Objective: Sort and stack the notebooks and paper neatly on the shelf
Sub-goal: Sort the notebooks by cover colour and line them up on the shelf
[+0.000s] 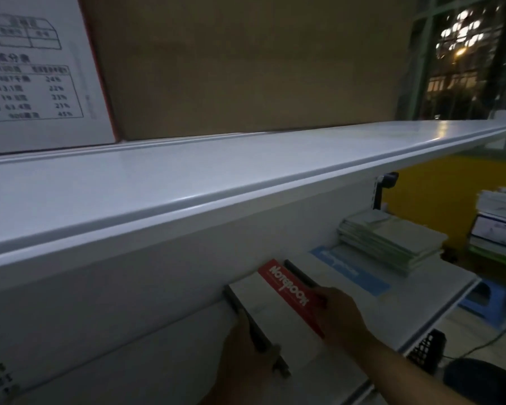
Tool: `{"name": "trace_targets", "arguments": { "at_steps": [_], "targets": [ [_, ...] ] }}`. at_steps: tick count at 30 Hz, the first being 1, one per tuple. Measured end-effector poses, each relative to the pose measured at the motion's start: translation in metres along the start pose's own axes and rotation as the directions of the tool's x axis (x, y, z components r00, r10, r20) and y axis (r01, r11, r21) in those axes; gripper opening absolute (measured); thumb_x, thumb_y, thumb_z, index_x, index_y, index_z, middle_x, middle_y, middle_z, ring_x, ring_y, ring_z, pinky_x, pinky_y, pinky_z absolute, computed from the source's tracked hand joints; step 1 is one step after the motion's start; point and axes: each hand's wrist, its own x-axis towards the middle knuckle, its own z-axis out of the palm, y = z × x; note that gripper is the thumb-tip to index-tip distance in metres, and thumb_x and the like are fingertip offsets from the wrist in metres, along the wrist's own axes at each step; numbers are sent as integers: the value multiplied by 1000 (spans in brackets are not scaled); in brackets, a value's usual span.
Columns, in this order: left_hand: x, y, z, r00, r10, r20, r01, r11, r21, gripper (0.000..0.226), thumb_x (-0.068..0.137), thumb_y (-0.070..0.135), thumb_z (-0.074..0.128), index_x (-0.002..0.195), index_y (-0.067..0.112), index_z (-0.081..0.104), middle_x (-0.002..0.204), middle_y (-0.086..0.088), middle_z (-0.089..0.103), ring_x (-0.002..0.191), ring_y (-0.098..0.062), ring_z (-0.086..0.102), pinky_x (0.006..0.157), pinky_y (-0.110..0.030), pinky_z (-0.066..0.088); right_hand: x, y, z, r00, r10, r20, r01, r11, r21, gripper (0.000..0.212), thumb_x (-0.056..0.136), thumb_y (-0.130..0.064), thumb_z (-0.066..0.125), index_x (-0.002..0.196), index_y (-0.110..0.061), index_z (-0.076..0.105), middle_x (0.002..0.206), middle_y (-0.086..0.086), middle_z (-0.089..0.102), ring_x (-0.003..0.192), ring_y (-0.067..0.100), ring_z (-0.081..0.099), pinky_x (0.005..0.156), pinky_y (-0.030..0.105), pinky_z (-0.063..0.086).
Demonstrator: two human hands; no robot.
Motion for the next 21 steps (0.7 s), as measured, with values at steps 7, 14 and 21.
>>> {"name": "trace_targets", "arguments": {
  "at_steps": [7, 14, 21],
  "targets": [
    [-12, 2, 16, 996, 78, 50, -92, 879, 467, 148, 28, 101, 32, 145, 30, -25, 158, 2, -16, 147, -19, -1, 117, -36, 14, 7, 23, 24, 994, -108, -25, 108, 994, 33, 29, 94, -30, 53, 118, -17, 63, 113, -1, 60, 106, 16, 57, 92, 25, 45],
    [-8, -12, 25, 960, 228, -163, -147, 904, 401, 121, 52, 83, 43, 148, 26, -5, 157, -4, 17, 143, -21, 22, 115, -29, 20, 6, 25, 20, 984, -165, -62, 173, 972, 159, 21, 91, -18, 58, 110, -15, 67, 96, -5, 59, 87, 8, 55, 65, 2, 35],
    [-13, -9, 20, 979, 186, -85, -132, 891, 434, 117, 56, 80, 49, 150, 31, -1, 154, 11, 19, 139, -13, 23, 118, -36, 14, 4, 26, 19, 979, -199, -47, 205, 958, 199, 19, 90, -12, 57, 106, -16, 68, 89, -14, 54, 82, 2, 56, 62, -7, 33]
  ]
}}
